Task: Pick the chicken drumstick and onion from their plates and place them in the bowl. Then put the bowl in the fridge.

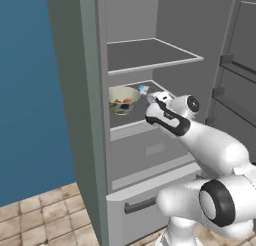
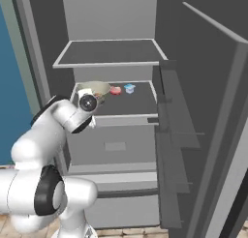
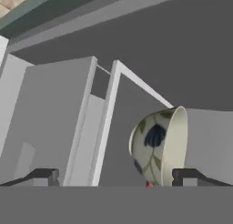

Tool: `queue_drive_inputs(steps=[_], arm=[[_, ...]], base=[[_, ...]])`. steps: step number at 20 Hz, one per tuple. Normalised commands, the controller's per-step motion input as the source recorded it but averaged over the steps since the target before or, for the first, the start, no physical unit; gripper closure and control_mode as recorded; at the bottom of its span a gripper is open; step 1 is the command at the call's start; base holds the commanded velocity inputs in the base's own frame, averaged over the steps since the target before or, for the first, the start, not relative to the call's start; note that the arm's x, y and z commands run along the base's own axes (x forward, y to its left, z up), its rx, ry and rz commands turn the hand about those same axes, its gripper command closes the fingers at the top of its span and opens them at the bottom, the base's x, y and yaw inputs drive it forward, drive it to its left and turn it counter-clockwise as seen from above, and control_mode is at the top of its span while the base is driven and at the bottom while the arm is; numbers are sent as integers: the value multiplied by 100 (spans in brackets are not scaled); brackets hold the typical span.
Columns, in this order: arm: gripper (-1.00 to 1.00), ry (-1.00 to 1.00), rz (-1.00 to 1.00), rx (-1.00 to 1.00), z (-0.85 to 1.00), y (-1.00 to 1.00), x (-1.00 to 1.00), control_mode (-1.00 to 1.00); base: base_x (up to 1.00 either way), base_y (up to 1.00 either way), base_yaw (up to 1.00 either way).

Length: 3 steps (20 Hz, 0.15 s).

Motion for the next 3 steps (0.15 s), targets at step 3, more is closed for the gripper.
queue_drive_inputs(steps=[3], arm=[[-100,1,-9,-2,31,-3,-70,-100]], base=[[0,0,0]])
